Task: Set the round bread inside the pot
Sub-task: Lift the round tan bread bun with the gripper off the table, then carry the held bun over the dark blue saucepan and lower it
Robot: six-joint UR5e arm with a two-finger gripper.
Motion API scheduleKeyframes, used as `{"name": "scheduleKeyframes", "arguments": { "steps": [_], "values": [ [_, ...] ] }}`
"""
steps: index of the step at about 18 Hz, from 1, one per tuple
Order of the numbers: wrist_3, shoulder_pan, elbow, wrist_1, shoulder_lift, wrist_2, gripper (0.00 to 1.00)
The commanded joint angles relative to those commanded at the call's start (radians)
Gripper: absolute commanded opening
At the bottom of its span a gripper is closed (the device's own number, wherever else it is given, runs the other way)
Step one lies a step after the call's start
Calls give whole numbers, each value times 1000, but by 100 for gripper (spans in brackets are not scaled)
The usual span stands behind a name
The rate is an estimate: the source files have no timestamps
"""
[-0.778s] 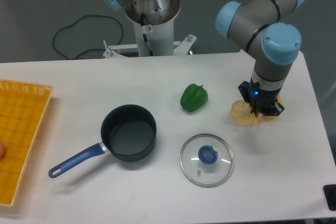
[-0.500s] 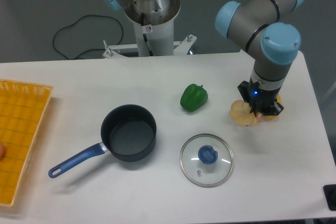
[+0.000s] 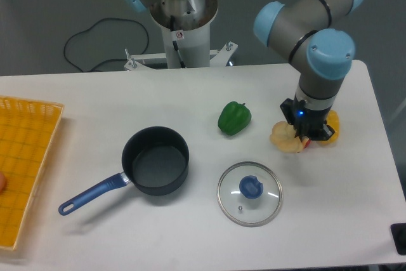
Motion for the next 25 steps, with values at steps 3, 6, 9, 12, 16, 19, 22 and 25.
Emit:
{"name": "scheduleKeyframes", "arguments": {
  "steps": [3,6,9,12,16,19,22,25],
  "values": [
    [-90,-67,-38,5,37,0,0],
    [-202,-136,-45,5,60,0,0],
    [-319,-219,-45,8,66,2,0],
    [-406,-284,-37,15,59,2,0],
    [-491,-356,-48,86,40,9,0],
    [-558,-422,-77,98,35,80,0],
    [-575,-445,-132,146,45,91,0],
    [-604,-482,-143,170,36,100,0]
  ]
}}
